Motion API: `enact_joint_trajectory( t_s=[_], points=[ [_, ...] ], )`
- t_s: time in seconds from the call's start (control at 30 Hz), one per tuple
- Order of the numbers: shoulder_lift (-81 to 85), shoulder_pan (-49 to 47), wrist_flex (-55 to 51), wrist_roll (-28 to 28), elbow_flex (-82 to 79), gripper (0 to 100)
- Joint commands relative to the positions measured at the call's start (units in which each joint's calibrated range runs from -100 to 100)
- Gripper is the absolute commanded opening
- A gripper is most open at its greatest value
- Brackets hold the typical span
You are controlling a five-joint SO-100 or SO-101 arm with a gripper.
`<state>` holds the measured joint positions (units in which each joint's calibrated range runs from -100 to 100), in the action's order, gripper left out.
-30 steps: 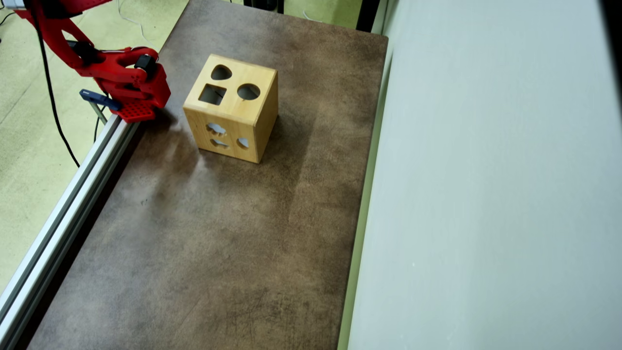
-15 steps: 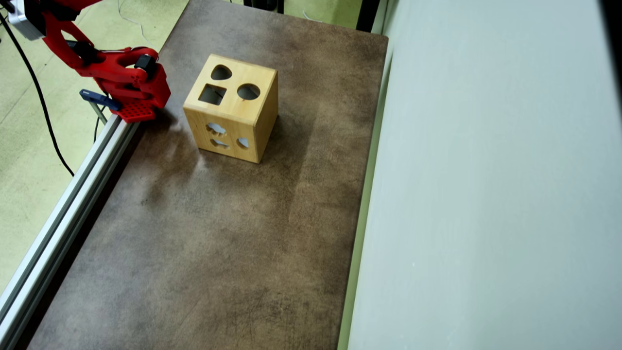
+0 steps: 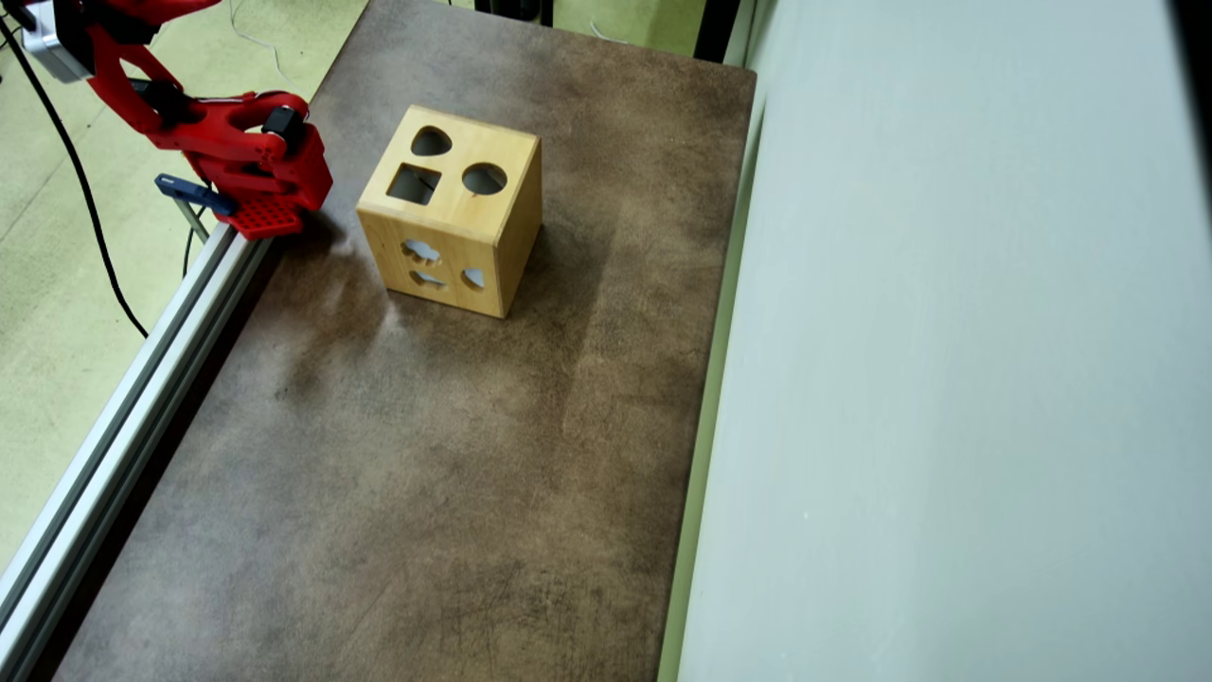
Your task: Pick and place the red cube on the square hole
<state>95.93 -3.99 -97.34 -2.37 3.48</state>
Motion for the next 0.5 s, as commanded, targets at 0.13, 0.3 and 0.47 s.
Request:
enact_joint_trajectory(
  t_s=[0.13,0.3,0.47],
  points=[
    [-0.1,-0.2,-0.6,0.2,-0.1,2],
    [-0.1,-0.2,-0.6,0.1,-0.7,8],
    [-0.1,-0.2,-0.6,0.0,-0.6,8]
  ],
)
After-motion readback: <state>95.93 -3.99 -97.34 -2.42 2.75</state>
